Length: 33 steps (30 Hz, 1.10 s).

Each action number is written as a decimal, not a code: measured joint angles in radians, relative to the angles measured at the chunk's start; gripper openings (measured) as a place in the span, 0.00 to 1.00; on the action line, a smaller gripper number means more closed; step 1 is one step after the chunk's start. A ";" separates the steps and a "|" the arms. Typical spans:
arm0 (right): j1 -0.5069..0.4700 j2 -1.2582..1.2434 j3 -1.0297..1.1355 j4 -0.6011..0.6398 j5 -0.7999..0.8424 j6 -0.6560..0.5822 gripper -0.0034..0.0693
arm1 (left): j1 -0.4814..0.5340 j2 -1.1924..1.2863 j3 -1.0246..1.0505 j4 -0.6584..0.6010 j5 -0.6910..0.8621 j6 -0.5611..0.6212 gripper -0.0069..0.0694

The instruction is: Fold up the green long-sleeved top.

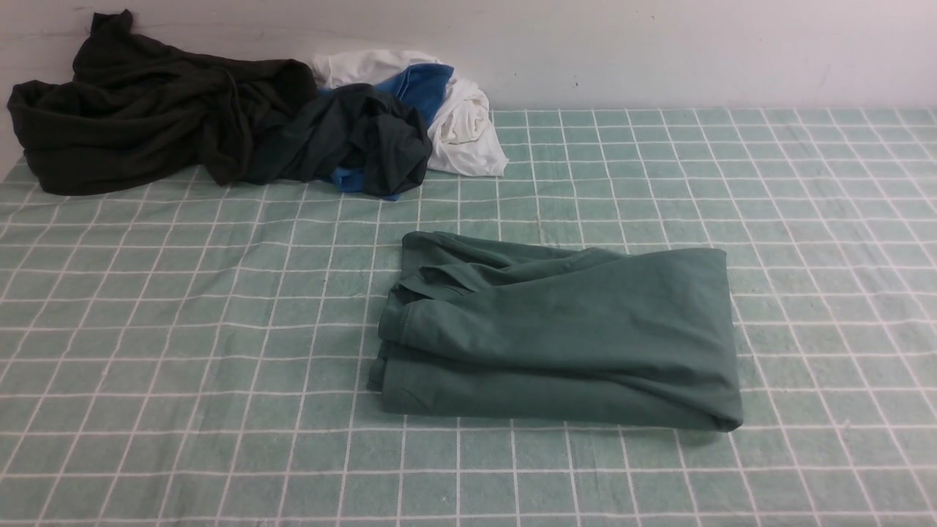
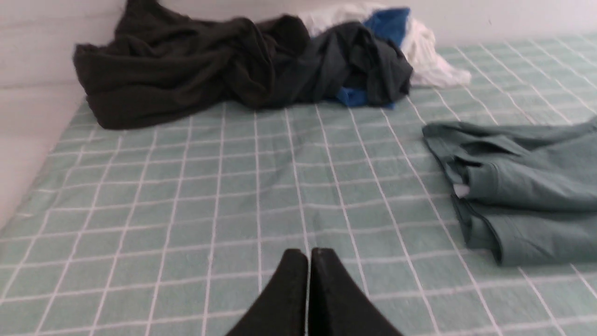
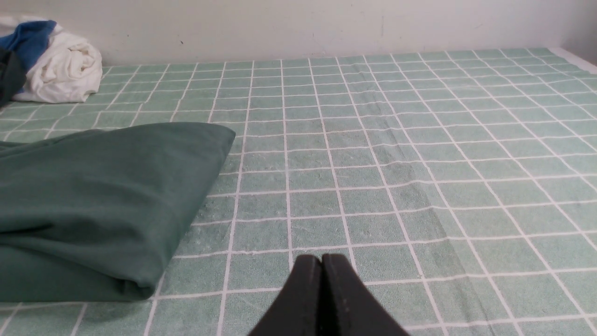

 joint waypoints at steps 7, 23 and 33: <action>0.000 0.000 0.000 0.000 0.001 0.000 0.03 | 0.133 -0.015 0.262 -0.046 -0.241 0.005 0.09; 0.000 0.000 -0.001 0.000 0.003 0.000 0.03 | 0.135 -0.015 0.288 -0.075 -0.210 0.059 0.09; 0.000 0.000 -0.001 0.000 0.003 0.000 0.03 | 0.135 -0.015 0.288 -0.069 -0.210 0.061 0.09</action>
